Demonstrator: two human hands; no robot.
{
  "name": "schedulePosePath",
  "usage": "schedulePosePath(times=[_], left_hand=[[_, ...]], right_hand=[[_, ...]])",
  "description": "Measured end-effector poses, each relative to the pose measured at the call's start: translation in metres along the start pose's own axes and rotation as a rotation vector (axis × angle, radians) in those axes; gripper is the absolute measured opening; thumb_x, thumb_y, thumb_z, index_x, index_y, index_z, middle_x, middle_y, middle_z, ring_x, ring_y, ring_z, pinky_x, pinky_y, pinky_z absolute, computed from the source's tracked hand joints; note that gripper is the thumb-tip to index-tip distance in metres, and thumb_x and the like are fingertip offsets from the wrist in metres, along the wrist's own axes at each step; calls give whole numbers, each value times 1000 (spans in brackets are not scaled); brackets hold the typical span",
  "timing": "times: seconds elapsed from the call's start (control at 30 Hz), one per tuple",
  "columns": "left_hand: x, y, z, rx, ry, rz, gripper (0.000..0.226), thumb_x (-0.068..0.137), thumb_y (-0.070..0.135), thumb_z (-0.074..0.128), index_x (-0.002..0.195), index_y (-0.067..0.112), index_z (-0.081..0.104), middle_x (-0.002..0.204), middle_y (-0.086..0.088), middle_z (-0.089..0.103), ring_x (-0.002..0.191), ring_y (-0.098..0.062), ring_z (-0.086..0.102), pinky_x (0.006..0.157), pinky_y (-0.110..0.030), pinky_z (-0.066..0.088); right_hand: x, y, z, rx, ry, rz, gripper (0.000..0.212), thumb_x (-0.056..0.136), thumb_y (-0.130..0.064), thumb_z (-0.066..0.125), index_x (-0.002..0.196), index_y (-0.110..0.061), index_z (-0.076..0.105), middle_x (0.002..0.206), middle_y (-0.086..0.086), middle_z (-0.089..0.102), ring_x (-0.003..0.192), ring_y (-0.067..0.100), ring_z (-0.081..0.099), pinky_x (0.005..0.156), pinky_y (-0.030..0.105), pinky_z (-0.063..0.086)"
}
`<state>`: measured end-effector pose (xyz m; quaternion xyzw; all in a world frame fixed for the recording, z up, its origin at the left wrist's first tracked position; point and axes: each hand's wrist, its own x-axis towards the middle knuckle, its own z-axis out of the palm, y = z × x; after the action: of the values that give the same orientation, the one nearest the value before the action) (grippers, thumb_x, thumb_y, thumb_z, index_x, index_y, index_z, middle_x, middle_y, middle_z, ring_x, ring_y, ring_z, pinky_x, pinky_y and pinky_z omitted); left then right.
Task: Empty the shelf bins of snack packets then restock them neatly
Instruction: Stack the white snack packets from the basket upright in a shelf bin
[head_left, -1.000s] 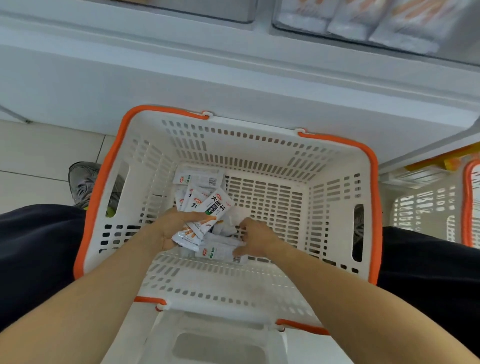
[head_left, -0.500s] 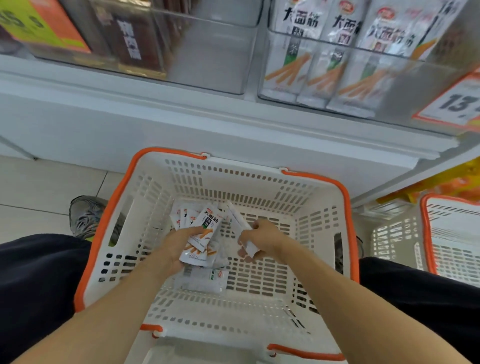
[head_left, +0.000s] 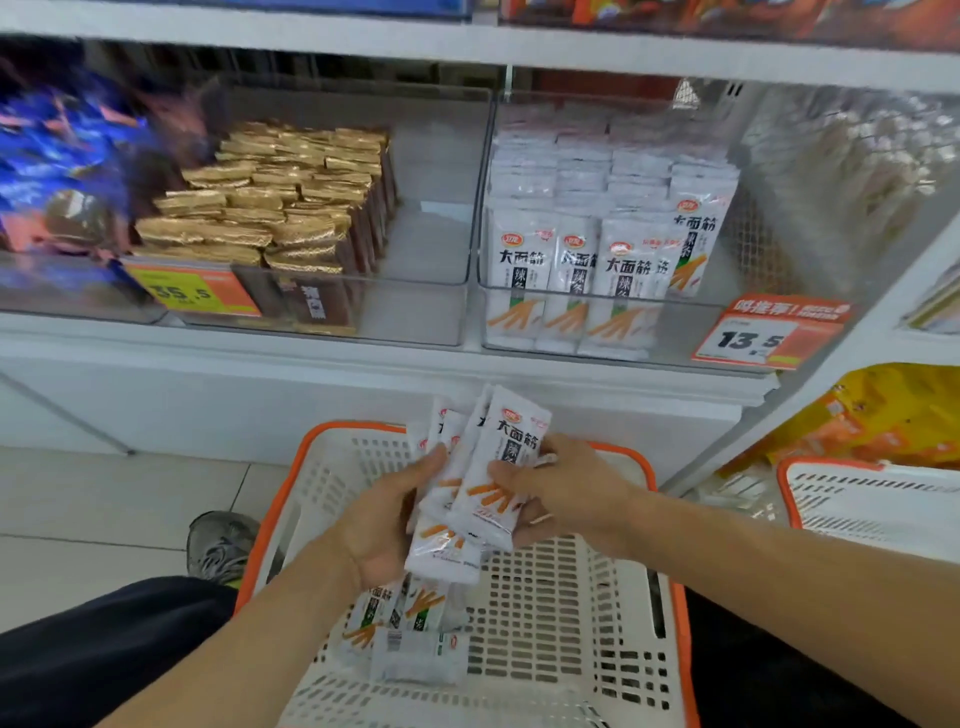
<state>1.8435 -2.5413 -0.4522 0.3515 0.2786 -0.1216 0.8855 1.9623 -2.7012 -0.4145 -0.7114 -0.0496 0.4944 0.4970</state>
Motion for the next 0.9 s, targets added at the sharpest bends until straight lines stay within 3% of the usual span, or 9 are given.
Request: schedulePosePath(times=[0.1, 0.2, 0.27, 0.4, 0.5, 0.6, 0.7, 0.77, 0.9], left_hand=[[-12, 16, 27, 116, -46, 40, 48, 90, 17, 65, 136, 5, 59, 130, -25, 63, 117, -41, 64, 91, -48, 56], [-24, 32, 55, 148, -38, 71, 47, 82, 4, 56, 128, 0, 61, 116, -24, 70, 101, -37, 70, 80, -40, 59], [-28, 37, 73, 241, -8, 163, 35, 94, 14, 58, 128, 5, 60, 114, -20, 72, 101, -33, 71, 81, -39, 59], [-33, 50, 90, 455, 201, 346, 36, 90, 21, 66, 125, 18, 60, 108, -5, 76, 99, -22, 73, 79, -32, 61], [-31, 70, 89, 463, 201, 339, 32, 95, 17, 64, 126, 15, 61, 108, -8, 76, 98, -28, 74, 82, -40, 60], [-25, 86, 100, 468, 187, 360, 34, 90, 17, 70, 123, 13, 60, 105, -9, 77, 93, -30, 74, 81, -44, 60], [-21, 97, 114, 432, 134, 415, 42, 85, 20, 73, 124, 11, 59, 107, -9, 76, 96, -31, 74, 85, -50, 59], [-19, 102, 121, 479, 96, 478, 43, 83, 25, 73, 124, 18, 61, 110, -4, 76, 100, -28, 73, 88, -50, 58], [-5, 108, 141, 837, 36, 759, 44, 79, 45, 75, 118, 49, 53, 124, 14, 61, 122, -12, 59, 99, -26, 49]], right_hand=[[-26, -27, -12, -4, -71, -20, 32, 91, -13, 74, 121, -9, 62, 104, 10, 76, 90, 26, 75, 70, 45, 63], [-43, -43, -11, -43, -104, -71, 30, 91, -13, 73, 120, -12, 65, 102, 9, 77, 89, 23, 75, 70, 44, 63], [-47, -49, -3, -34, -82, -122, 26, 91, -17, 73, 116, -15, 67, 98, 6, 77, 86, 21, 74, 71, 43, 63], [-48, -66, 5, -137, -97, -226, 29, 90, -14, 72, 117, -22, 63, 101, 4, 73, 89, 18, 70, 73, 35, 62], [-50, -82, -6, -141, -165, -252, 39, 91, -8, 71, 127, -21, 61, 112, 8, 73, 94, 19, 71, 82, 34, 59], [-51, -93, -22, -41, -141, -249, 34, 96, -23, 67, 129, -22, 60, 117, 6, 73, 108, 25, 70, 96, 46, 55], [-53, -100, -33, -51, -134, -365, 46, 91, -17, 74, 133, -19, 57, 122, 6, 71, 112, 25, 69, 95, 48, 57], [-58, -106, -36, -165, -75, -483, 63, 84, -7, 80, 138, -19, 51, 124, 2, 70, 112, 18, 68, 96, 41, 57], [-62, -113, -51, -120, 103, -661, 68, 77, 11, 79, 133, -9, 48, 116, 10, 71, 105, 25, 71, 84, 34, 58]])
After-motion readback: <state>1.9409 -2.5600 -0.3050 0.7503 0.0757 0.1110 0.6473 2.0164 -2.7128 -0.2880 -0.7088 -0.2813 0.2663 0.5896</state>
